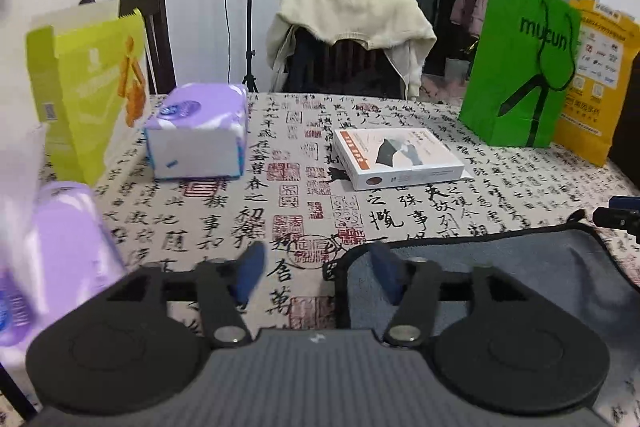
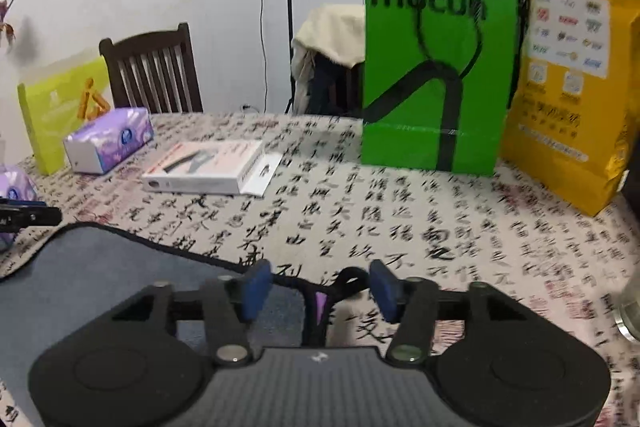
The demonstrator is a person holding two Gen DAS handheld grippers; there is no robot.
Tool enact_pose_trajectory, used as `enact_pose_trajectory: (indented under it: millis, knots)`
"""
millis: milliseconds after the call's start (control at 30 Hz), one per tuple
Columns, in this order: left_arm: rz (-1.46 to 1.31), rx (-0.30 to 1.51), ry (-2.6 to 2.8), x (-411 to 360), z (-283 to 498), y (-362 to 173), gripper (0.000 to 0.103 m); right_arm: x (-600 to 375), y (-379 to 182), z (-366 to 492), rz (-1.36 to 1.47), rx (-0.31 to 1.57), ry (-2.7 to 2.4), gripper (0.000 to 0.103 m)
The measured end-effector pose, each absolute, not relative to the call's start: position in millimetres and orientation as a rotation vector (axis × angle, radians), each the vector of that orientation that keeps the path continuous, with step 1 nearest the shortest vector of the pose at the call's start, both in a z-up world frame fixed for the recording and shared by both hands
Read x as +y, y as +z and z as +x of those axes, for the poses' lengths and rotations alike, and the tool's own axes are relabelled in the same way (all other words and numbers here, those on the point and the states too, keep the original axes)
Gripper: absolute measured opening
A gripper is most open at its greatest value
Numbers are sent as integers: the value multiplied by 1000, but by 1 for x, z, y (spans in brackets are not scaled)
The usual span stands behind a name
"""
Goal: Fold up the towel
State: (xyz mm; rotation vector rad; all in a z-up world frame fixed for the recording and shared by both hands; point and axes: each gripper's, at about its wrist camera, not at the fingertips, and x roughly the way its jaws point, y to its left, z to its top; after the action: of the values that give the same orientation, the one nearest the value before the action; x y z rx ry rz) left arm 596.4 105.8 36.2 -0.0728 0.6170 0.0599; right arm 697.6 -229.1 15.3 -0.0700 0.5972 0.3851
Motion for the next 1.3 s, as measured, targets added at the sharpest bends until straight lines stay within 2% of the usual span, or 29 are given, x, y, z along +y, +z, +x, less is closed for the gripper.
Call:
enact_pose_trajectory:
  millis: [233, 400, 500, 833, 1300]
  knots:
    - [-38, 617, 55, 101, 548, 64, 90, -252, 40, 661, -51, 580, 352, 77]
    - [-23, 573, 26, 90, 509, 82, 98, -258, 54, 623, -41, 566, 350, 81]
    - [-11, 548, 8, 82, 489, 91, 99, -257, 61, 599, -45, 550, 360, 86]
    - [4, 512, -14, 64, 435, 95, 101, -245, 70, 524, -96, 495, 367, 90]
    - [39, 468, -7, 45, 363, 75, 103, -236, 59, 444, -93, 427, 373, 91]
